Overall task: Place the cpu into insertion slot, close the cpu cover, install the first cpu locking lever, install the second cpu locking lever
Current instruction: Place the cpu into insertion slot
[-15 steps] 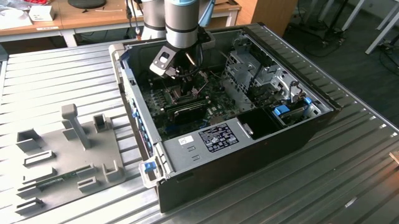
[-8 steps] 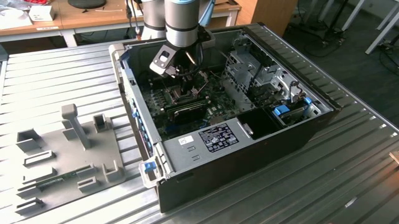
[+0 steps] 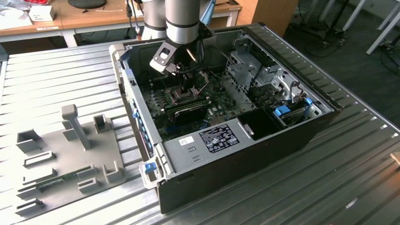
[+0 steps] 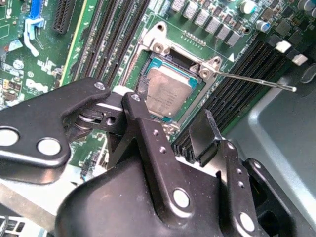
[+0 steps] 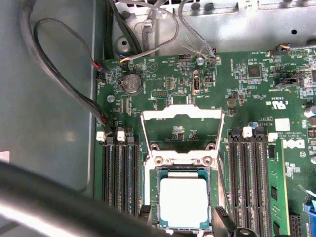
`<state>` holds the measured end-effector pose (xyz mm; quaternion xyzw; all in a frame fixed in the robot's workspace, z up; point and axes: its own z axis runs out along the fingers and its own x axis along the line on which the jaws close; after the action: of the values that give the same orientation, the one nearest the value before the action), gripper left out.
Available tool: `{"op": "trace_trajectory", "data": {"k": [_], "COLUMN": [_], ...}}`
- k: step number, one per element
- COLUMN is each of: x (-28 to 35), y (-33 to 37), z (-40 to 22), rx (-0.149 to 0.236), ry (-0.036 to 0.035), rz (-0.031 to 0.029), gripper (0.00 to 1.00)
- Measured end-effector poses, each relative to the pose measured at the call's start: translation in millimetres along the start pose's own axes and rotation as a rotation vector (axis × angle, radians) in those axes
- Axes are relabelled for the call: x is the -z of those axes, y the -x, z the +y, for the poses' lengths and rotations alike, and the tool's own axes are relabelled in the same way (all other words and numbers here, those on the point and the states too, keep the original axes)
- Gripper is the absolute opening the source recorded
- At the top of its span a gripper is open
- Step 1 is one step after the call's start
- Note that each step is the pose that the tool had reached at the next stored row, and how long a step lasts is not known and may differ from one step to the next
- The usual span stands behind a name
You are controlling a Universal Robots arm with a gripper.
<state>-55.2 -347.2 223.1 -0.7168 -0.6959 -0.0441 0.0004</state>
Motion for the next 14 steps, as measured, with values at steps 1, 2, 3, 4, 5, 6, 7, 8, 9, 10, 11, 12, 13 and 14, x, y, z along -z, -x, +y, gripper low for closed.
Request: {"op": "trace_trajectory", "data": {"k": [1, 2, 3, 4, 5, 6, 7, 8, 9, 10, 11, 12, 13, 14], "x": [0.1, 0.2, 0.2, 0.3, 0.3, 0.4, 0.4, 0.5, 0.5, 0.6, 0.6, 0.6, 0.7, 0.7], "y": [0.0, 0.0, 0.0, 0.0, 0.0, 0.0, 0.0, 0.0, 0.0, 0.0, 0.0, 0.0, 0.0, 0.0], "z": [0.0, 0.0, 0.0, 0.0, 0.0, 0.0, 0.0, 0.0, 0.0, 0.0, 0.0, 0.0, 0.0, 0.0], "rx": [0.0, 0.0, 0.0, 0.0, 0.0, 0.0, 0.0, 0.0, 0.0, 0.0, 0.0, 0.0, 0.0, 0.0], "ry": [-0.0001, -0.0002, -0.0001, -0.0002, -0.0001, -0.0002, -0.0002, -0.0002, -0.0002, -0.0002, -0.0001, -0.0001, -0.0001, -0.0002], "rz": [-0.0001, -0.0004, -0.0003, -0.0003, -0.0003, -0.0003, -0.0004, -0.0003, -0.0003, -0.0003, -0.0003, -0.0003, -0.0003, -0.0003], "gripper": [0.61, 0.61, 0.61, 0.61, 0.61, 0.59, 0.59, 0.53, 0.46, 0.46, 0.41, 0.35, 0.35, 0.29]}}
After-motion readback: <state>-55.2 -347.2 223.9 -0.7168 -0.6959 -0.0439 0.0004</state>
